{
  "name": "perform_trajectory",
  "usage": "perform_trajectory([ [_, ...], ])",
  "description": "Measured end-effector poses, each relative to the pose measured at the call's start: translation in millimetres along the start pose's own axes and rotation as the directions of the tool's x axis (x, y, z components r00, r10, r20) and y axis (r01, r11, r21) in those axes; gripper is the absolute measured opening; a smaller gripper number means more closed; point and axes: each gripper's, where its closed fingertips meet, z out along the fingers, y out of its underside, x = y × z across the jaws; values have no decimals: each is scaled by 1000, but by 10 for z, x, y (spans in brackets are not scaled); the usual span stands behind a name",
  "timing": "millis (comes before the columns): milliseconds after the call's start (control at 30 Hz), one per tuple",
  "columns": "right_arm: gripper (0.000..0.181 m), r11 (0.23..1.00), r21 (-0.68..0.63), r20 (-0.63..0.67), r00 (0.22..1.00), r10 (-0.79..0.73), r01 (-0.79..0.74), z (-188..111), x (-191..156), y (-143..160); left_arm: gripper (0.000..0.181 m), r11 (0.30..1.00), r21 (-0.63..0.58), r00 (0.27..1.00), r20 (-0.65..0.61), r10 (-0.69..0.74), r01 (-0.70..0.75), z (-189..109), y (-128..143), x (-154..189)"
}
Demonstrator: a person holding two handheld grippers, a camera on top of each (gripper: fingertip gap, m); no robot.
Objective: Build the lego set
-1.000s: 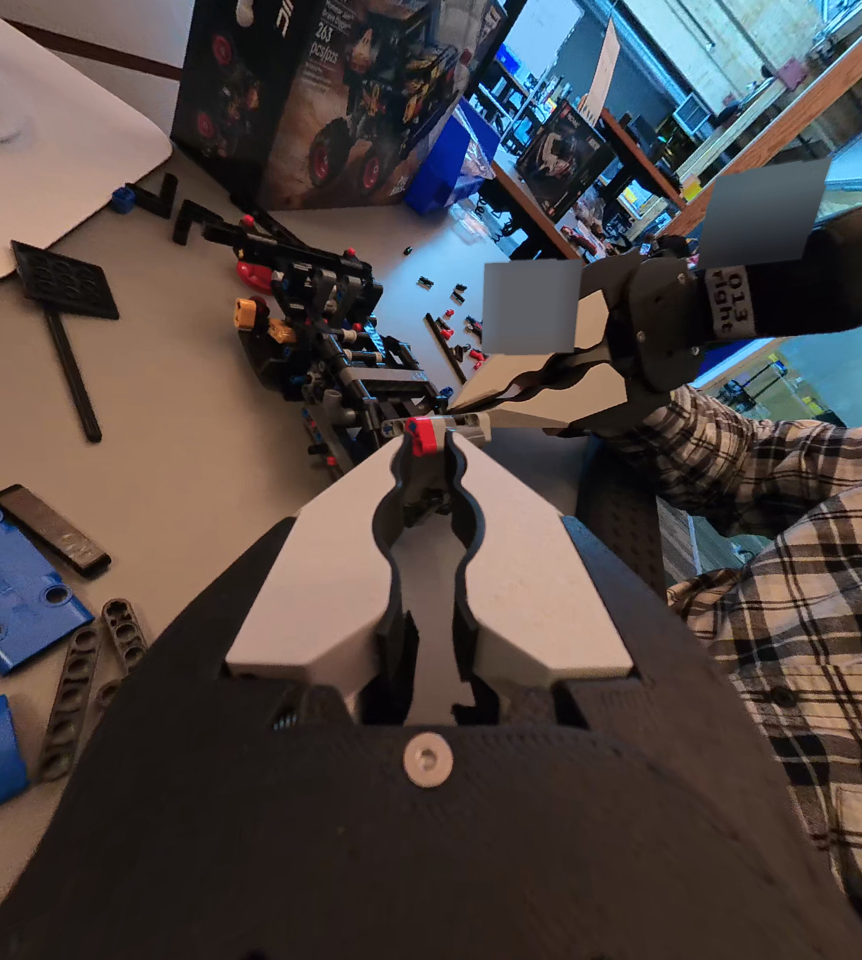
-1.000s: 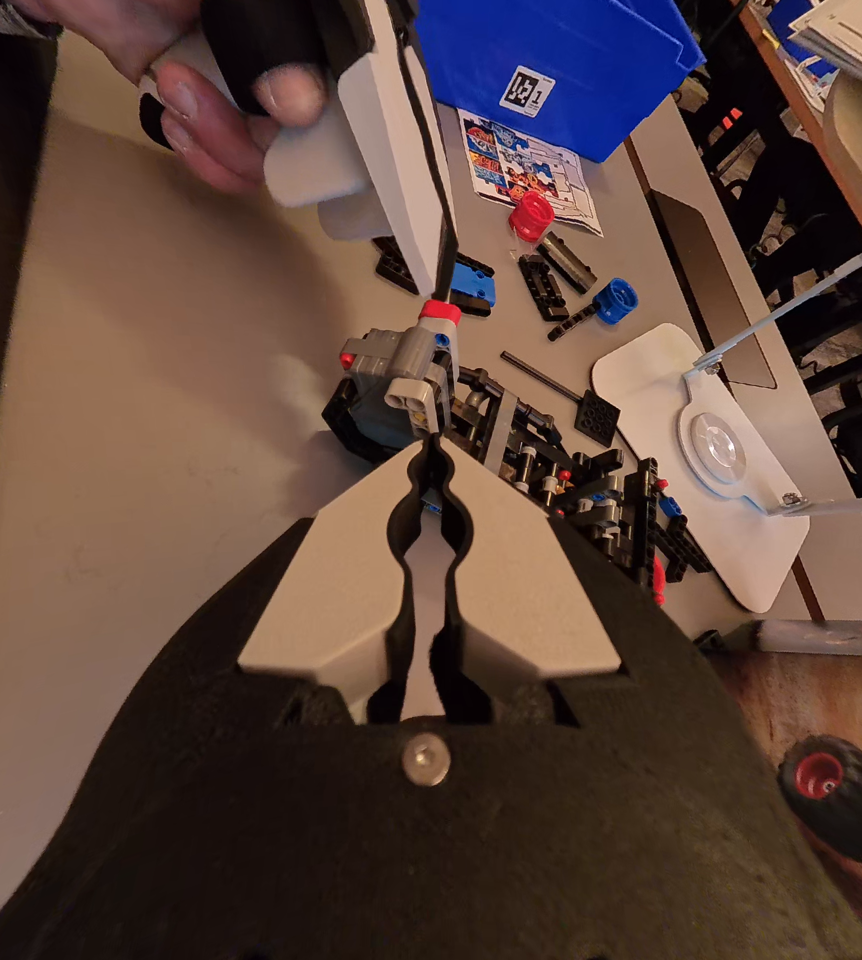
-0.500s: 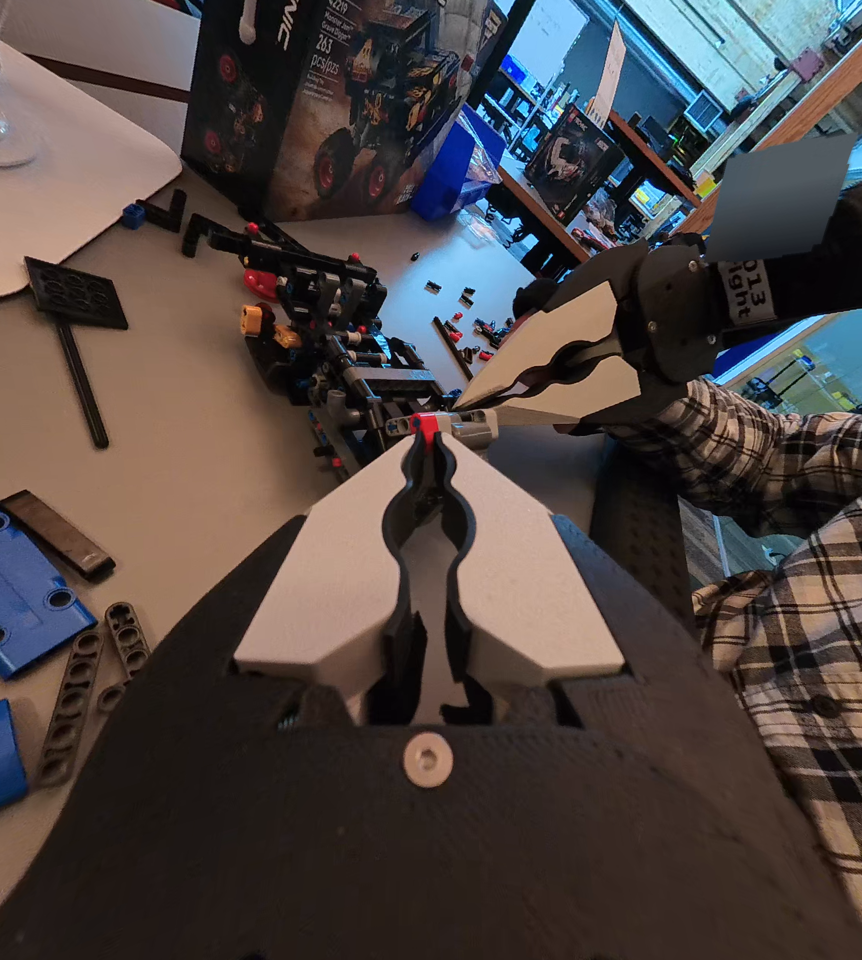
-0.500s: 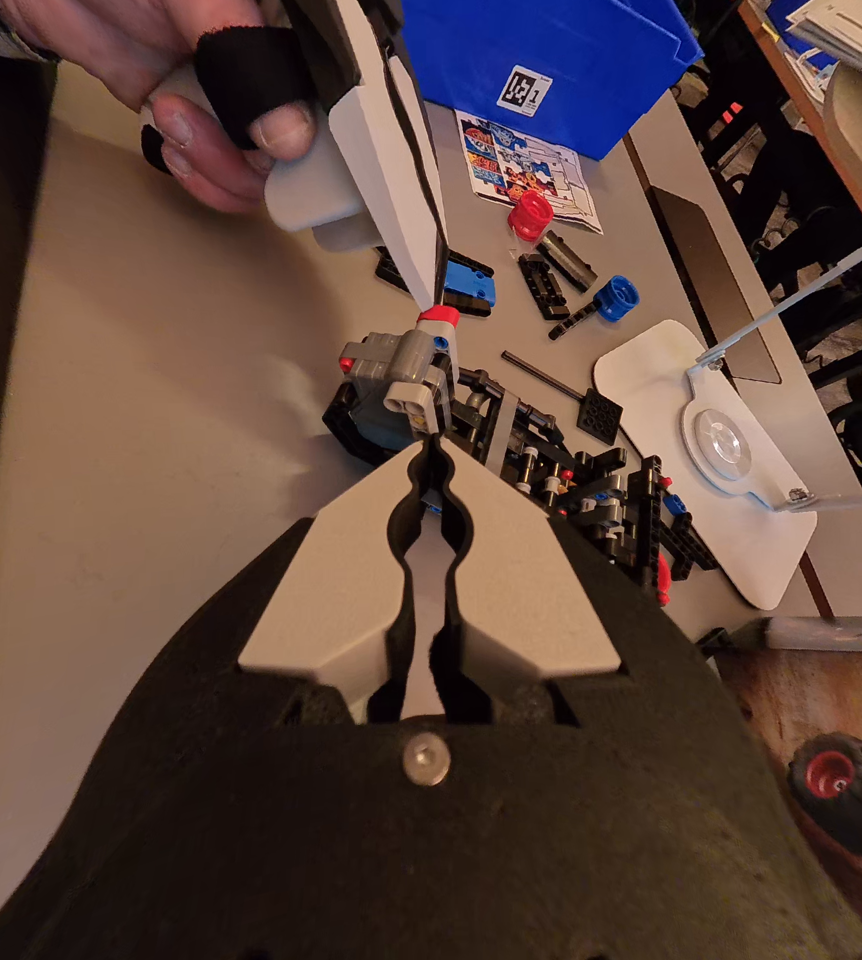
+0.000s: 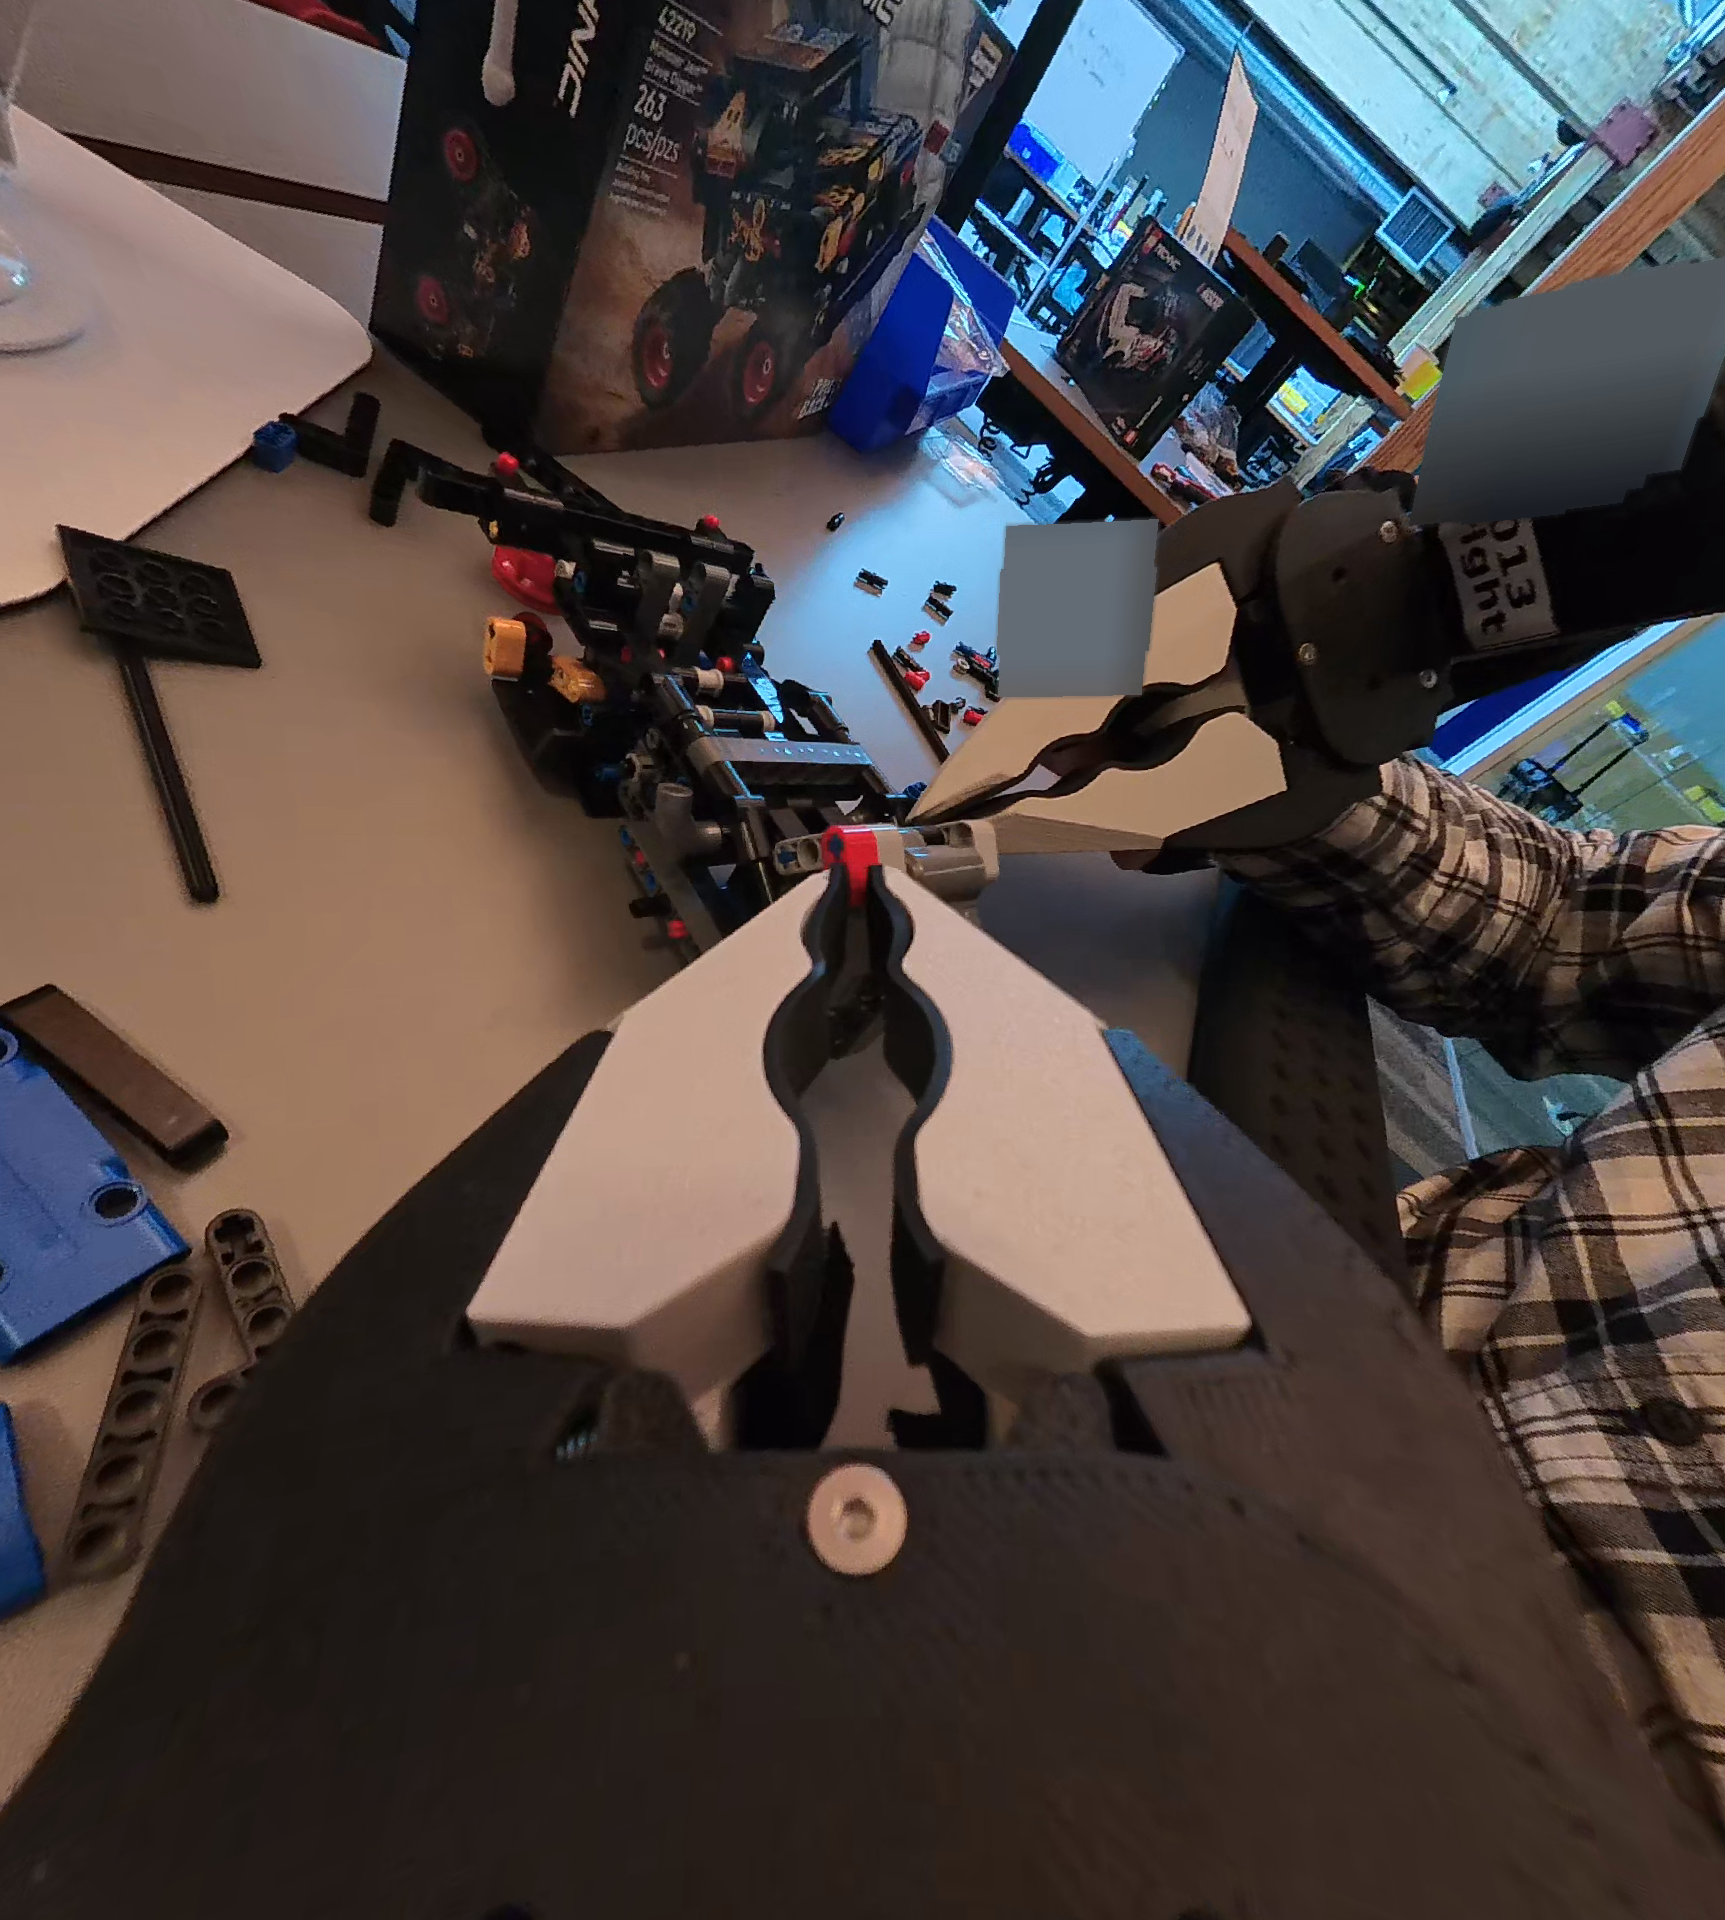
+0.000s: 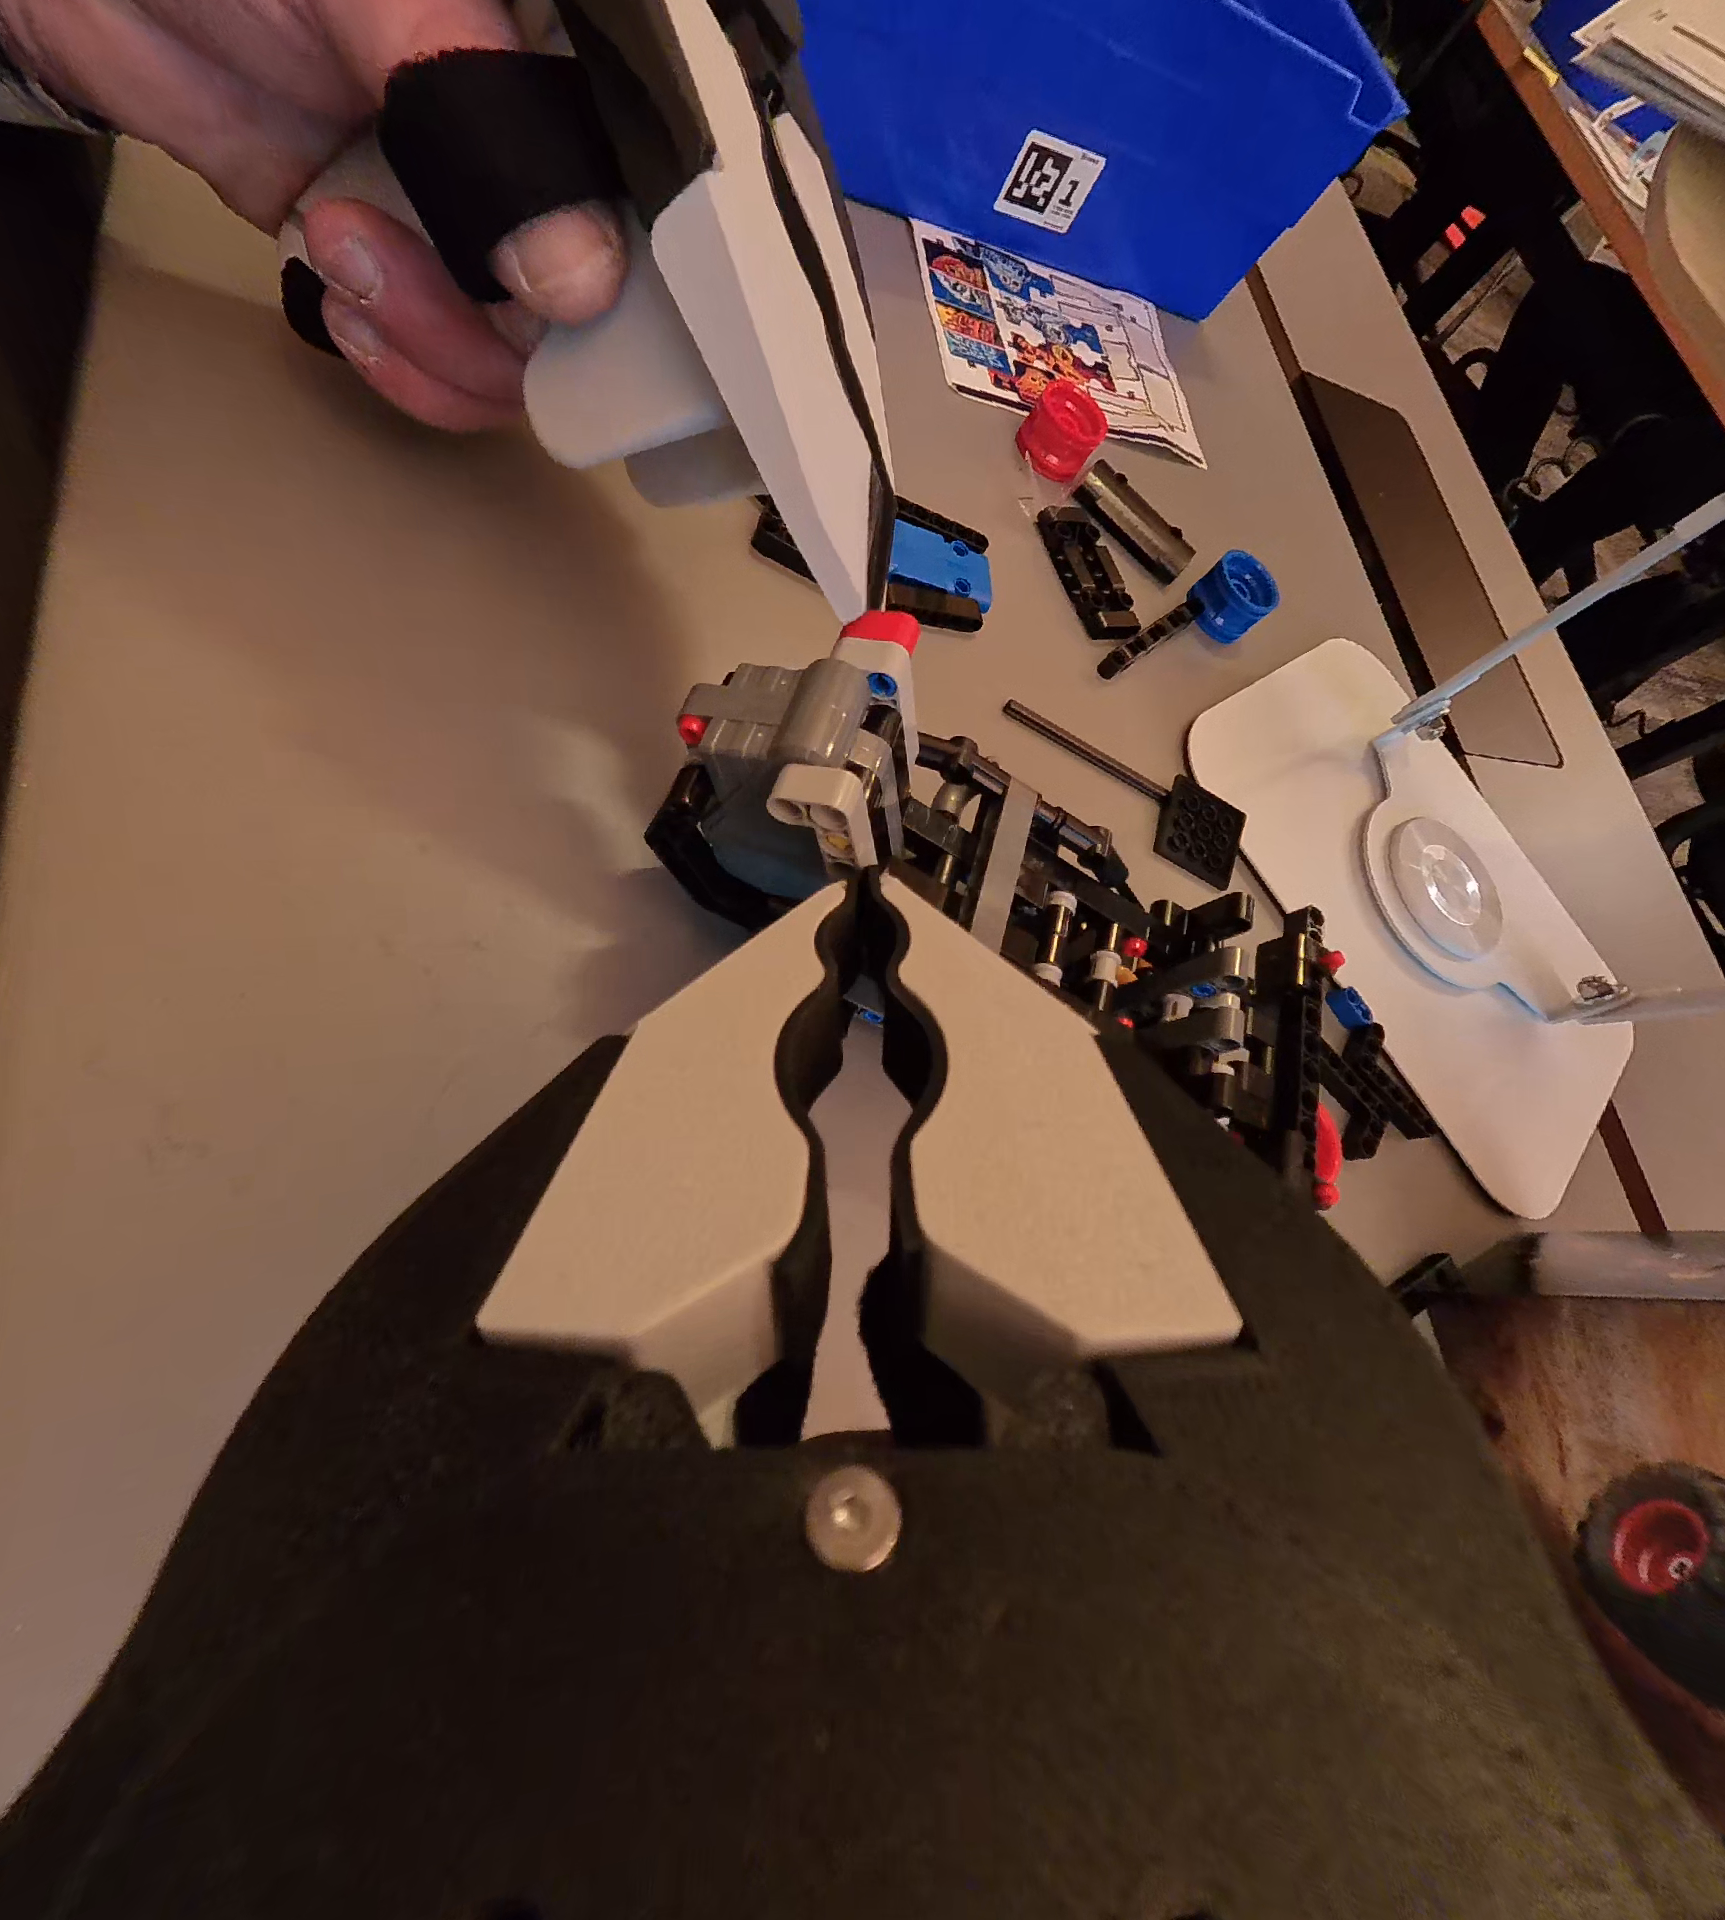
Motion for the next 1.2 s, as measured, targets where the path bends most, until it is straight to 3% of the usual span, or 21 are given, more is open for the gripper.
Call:
perform_trajectory([
  [233, 0, 1000, -1, -5, 1000, -2, 2, 2, 5, 0, 10, 999, 12, 998, -43, -48, 48, 2, -14, 26],
  [500, 0, 1000, 1, -5, 1000, -2, 2, 2, 5, -1, 2, 1000, 2, 1000, 13, -7, 7, 8, -13, -21],
  [667, 0, 1000, 4, -5, 1000, -7, 7, 7, -5, -9, 16, 999, -16, 999, -3, -34, 34, 28, 36, -18],
  [1200, 0, 1000, 3, -3, 1000, -6, 6, 3, -8, -5, 9, 999, -26, 1000, -1, -22, 22, 45, 29, -9],
])
